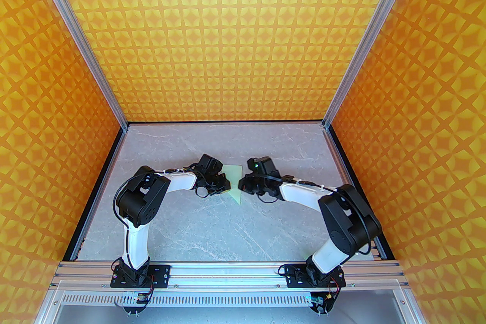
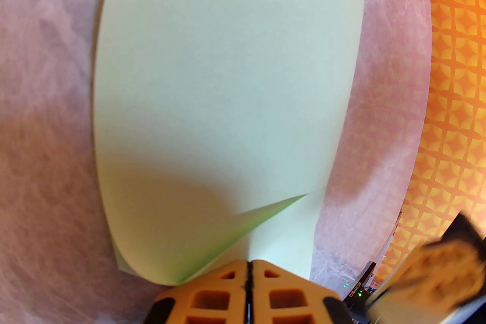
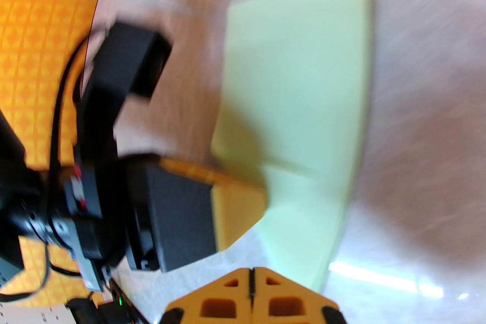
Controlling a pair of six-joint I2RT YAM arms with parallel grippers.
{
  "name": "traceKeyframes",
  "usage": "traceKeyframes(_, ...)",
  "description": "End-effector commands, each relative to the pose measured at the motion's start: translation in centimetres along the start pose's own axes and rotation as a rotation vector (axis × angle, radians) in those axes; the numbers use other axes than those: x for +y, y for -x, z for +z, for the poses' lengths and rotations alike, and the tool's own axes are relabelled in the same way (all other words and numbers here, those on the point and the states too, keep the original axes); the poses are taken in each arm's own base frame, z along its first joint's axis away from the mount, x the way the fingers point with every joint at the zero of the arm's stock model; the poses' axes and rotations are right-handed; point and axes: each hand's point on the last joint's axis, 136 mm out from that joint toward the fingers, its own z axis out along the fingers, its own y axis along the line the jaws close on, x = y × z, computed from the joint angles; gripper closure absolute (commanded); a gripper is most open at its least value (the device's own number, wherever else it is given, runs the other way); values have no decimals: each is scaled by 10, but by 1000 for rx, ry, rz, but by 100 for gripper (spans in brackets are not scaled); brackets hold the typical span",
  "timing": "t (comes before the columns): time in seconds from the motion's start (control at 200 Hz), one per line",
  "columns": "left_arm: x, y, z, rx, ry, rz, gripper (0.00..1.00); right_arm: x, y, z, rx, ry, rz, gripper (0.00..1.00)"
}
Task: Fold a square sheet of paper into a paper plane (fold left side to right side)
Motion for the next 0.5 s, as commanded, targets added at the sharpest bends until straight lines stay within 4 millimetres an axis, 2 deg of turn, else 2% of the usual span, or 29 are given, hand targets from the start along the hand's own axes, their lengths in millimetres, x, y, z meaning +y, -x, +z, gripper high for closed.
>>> traceKeyframes(0.0,24,-8,5,21,61,-33,90,12,-12,16,82,41,-1,100)
traceKeyframes(0.205,23,-8,5,21,60,-33,90,8,-21,31,137,24,9,100)
traceKeyframes(0.495,26,-10,6,28,66,-32,90,-24,-35,40,184,-79,32,100)
